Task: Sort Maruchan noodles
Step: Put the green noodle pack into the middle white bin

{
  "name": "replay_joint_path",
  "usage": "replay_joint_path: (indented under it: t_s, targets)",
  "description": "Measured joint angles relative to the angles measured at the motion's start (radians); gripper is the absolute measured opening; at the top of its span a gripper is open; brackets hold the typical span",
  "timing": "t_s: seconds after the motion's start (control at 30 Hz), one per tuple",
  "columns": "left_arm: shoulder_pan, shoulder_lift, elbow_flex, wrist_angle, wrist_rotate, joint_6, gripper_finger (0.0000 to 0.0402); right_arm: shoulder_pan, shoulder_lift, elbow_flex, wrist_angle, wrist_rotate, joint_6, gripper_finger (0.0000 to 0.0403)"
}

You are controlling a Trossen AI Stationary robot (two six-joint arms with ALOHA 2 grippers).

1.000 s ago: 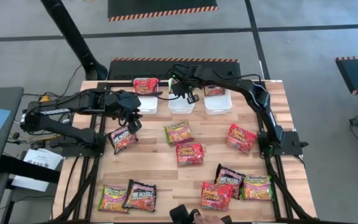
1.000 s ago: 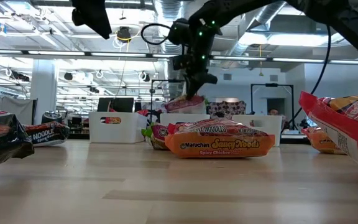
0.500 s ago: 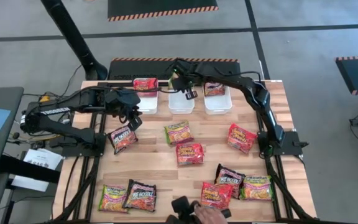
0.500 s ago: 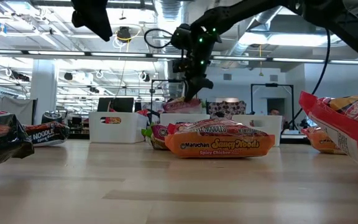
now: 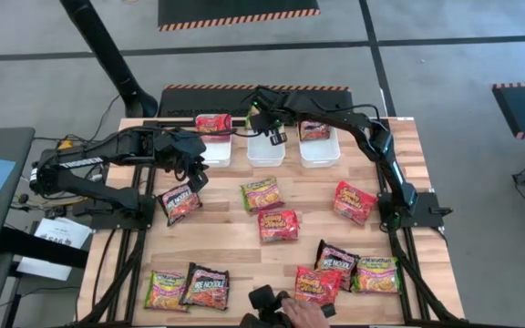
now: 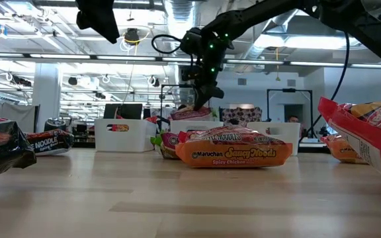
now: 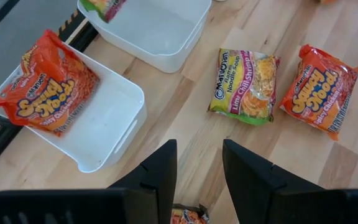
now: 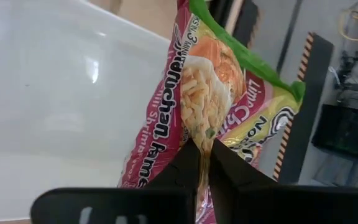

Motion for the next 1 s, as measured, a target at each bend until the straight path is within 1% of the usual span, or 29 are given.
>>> replay_joint_path:
  t_s: [0.13,0.57,0.73,0.87,1.0]
  targets:
    - [0.000,0.000,0.000,0.000,0.000,0.000,0.0116,0.000,0.000,0.000,-0.021,0.003,0.003,0.0053]
    - [0.000,0.000,0.000,0.000,0.000,0.000,0.0116,-0.010,0.000,0.000,-0.031,0.010,0.027,0.0110]
    - [0.000,0.000,0.000,0.000,0.000,0.000,0.0116,-0.009,-0.001,0.000,-0.034,0.010,0.088,0.0138]
    - [0.000,0.000,0.000,0.000,0.000,0.000,0.0116,-0.009,-0.001,0.000,-0.070,0.010,0.117,0.0160]
    - [0.000,0.000,0.000,0.000,0.000,0.000,0.0116,-0.008,-0.002,0.000,-0.113,0.010,0.141,0.0173]
